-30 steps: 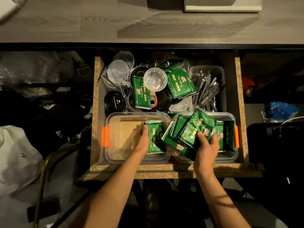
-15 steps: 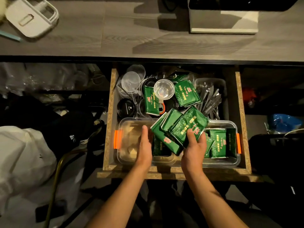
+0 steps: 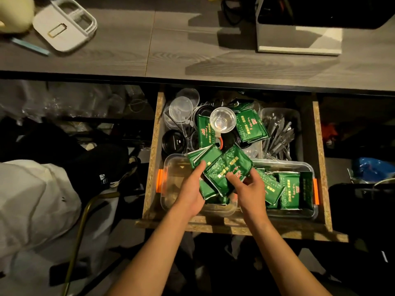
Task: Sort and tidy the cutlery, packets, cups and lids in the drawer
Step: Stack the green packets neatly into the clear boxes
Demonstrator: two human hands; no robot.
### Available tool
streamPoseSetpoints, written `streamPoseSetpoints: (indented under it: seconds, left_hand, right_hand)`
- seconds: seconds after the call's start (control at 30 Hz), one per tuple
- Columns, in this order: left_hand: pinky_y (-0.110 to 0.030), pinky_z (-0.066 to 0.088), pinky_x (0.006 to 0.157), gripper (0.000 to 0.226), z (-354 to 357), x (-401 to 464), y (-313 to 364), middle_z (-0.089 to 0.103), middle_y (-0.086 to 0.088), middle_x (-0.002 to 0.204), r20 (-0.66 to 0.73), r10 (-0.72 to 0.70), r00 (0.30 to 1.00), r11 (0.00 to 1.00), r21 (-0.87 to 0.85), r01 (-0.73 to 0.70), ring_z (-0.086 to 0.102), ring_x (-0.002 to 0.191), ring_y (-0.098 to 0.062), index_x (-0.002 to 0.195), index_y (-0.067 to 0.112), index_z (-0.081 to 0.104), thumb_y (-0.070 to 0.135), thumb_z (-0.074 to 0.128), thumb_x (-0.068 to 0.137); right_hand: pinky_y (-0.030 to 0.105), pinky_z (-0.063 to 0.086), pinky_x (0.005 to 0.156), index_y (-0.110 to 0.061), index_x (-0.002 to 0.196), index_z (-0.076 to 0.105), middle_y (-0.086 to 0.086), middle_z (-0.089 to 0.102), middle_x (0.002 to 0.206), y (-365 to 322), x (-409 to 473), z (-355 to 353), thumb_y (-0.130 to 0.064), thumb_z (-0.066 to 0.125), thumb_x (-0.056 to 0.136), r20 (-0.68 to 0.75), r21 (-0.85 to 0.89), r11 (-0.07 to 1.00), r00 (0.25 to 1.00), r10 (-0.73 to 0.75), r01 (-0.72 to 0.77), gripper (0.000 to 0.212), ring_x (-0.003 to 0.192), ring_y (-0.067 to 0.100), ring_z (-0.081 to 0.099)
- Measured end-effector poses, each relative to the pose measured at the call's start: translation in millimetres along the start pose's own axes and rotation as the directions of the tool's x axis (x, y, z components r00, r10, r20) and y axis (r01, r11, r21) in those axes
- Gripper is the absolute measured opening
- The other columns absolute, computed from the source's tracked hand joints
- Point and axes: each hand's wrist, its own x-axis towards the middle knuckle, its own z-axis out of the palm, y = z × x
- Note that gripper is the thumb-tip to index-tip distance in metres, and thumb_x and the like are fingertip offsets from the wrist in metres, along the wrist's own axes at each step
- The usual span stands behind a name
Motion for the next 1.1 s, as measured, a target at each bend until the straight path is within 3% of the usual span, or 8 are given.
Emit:
streamPoseSetpoints:
  seconds: [0.07, 0.33, 0.43, 0.57, 0.73, 0.83, 0.93, 1.1]
  left_hand:
    - [-0.042, 0.054, 0.091, 0.036, 5, -6, 1, 0.073, -0.013, 0.114, 0.081, -0.017, 0.997, 0.999, -0.030, 0.020, 0.071, 0.099, -0.027, 0.118, 0.010, 0.067, 0.037, 0.054, 0.098]
    - [-0.040, 0.053, 0.083, 0.035, 0, -8, 11, 0.075, -0.012, 0.098, 0.043, -0.026, 0.999, 1.000, -0.004, 0.026, 0.070, 0.091, -0.028, 0.121, 0.009, 0.065, 0.034, 0.050, 0.101]
    - [-0.041, 0.054, 0.089, 0.042, -1, -6, 17, 0.075, -0.014, 0.104, 0.028, -0.026, 0.999, 1.000, 0.012, 0.025, 0.070, 0.098, -0.031, 0.124, 0.013, 0.065, 0.044, 0.053, 0.098]
    - [-0.042, 0.053, 0.089, 0.061, 11, -9, 18, 0.071, -0.014, 0.120, 0.101, -0.014, 0.995, 0.999, 0.033, 0.011, 0.068, 0.108, -0.029, 0.126, 0.015, 0.064, 0.063, 0.043, 0.094]
    - [-0.044, 0.036, 0.112, 0.067, 32, -13, 10, 0.047, -0.002, 0.149, 0.104, -0.044, 0.994, 0.988, 0.150, 0.028, 0.047, 0.134, -0.023, 0.137, 0.023, 0.053, 0.058, 0.069, 0.082]
    - [-0.037, 0.050, 0.094, 0.041, 34, -8, 5, 0.063, 0.003, 0.126, 0.017, -0.004, 1.000, 0.993, 0.121, 0.002, 0.061, 0.109, -0.018, 0.121, 0.021, 0.060, 0.037, 0.074, 0.086]
    - [-0.038, 0.043, 0.105, 0.032, 33, -9, 6, 0.067, 0.007, 0.116, 0.036, 0.064, 0.997, 0.993, 0.099, -0.067, 0.062, 0.105, -0.014, 0.114, 0.022, 0.063, 0.035, 0.073, 0.087]
    - [-0.050, 0.045, 0.107, 0.071, 35, -11, 1, 0.070, -0.006, 0.122, 0.108, 0.100, 0.989, 0.993, 0.046, -0.106, 0.064, 0.118, -0.027, 0.124, 0.019, 0.067, 0.049, 0.082, 0.062]
  right_hand:
    - [0.030, 0.058, 0.070, -0.006, 0.099, 0.067, 0.006, 0.075, 0.089, -2, 0, 1, -0.009, 0.071, 0.088, 0.027, -0.013, 0.999, 0.999, 0.039, -0.039, 0.012, 0.080, 0.020, 0.071]
    - [0.035, 0.055, 0.080, -0.004, 0.096, 0.064, 0.012, 0.070, 0.093, -8, 4, -20, -0.003, 0.057, 0.094, -0.120, 0.186, 0.973, 0.980, 0.161, -0.137, 0.007, 0.093, 0.027, 0.066]
    - [0.036, 0.057, 0.083, -0.013, 0.116, 0.064, 0.007, 0.072, 0.105, -28, 7, -30, 0.002, 0.046, 0.097, 0.033, 0.200, 0.977, 0.997, 0.064, -0.070, 0.030, 0.096, 0.021, 0.068]
    - [0.041, 0.056, 0.090, -0.030, 0.134, 0.053, -0.003, 0.066, 0.121, -34, 7, -11, -0.006, 0.044, 0.099, 0.269, -0.080, 0.997, 0.963, 0.005, 0.017, 0.043, 0.109, 0.015, 0.065]
    - [0.040, 0.041, 0.104, -0.026, 0.143, 0.049, -0.012, 0.048, 0.103, -12, 6, 12, -0.017, 0.052, 0.100, 0.179, -0.444, 0.880, 0.979, -0.101, 0.172, 0.044, 0.111, 0.019, 0.049]
    - [0.038, 0.039, 0.109, -0.024, 0.139, 0.053, -0.010, 0.050, 0.116, -11, 3, 11, -0.016, 0.055, 0.099, 0.079, -0.331, 0.936, 0.992, -0.098, 0.119, 0.041, 0.117, 0.013, 0.048]
    - [0.036, 0.037, 0.114, -0.026, 0.143, 0.047, -0.008, 0.047, 0.145, -18, 0, 5, -0.018, 0.049, 0.102, -0.006, -0.064, 0.997, 0.999, -0.041, 0.040, 0.042, 0.133, 0.008, 0.044]
    - [0.028, 0.040, 0.109, -0.031, 0.138, 0.052, -0.010, 0.058, 0.138, -31, 0, 5, -0.029, 0.043, 0.103, 0.181, 0.042, 0.994, 0.978, -0.109, 0.103, 0.036, 0.129, 0.004, 0.051]
